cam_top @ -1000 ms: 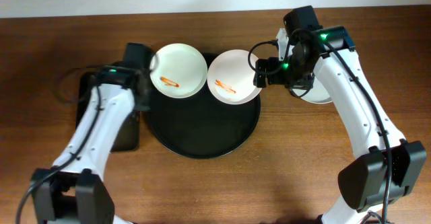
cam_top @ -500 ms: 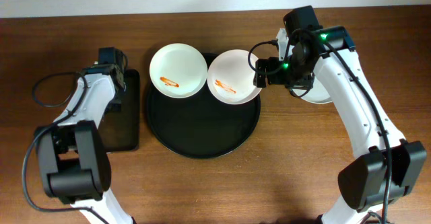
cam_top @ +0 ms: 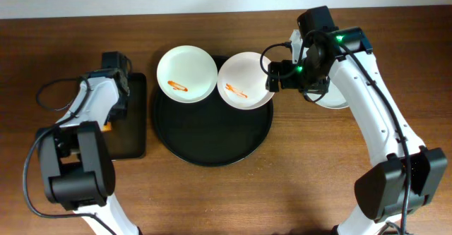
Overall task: Clean dirty plates on tray and stack at the side
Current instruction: 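Carry the sponge left into the rectangular water tray, then rinse the sponge in the water tray with the left gripper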
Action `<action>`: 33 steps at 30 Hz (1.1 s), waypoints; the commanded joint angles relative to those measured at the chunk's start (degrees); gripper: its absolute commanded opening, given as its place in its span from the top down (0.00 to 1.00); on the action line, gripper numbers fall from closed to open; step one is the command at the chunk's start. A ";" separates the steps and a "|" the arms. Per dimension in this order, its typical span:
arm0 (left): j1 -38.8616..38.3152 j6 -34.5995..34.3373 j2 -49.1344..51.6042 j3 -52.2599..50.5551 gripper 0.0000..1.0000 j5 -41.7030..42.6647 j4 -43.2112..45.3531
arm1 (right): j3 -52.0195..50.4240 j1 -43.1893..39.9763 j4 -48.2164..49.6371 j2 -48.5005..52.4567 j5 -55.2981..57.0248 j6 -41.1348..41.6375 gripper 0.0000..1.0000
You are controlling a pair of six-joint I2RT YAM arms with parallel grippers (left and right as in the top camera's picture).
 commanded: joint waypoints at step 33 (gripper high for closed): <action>7.98 -7.54 -10.38 0.92 0.72 38.88 -4.52 | 0.44 -0.52 0.11 -0.37 0.50 -0.42 0.01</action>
